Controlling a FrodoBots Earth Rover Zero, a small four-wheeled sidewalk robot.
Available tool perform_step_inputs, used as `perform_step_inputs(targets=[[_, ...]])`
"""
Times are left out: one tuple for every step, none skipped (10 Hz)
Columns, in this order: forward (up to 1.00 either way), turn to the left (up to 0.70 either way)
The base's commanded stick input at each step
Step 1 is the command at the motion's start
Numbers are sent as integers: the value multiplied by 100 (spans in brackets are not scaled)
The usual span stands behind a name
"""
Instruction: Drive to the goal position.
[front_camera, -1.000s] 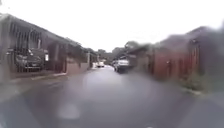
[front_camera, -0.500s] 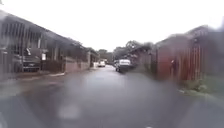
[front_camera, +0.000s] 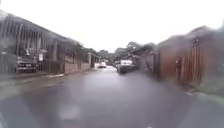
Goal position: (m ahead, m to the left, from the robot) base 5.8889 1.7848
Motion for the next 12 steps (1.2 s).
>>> perform_step_inputs(targets=[[70, 0], [70, 0], [70, 0], [70, 0], [70, 0], [70, 0], [70, 0], [70, 0], [70, 0], [70, 0], [70, 0], [70, 0]])
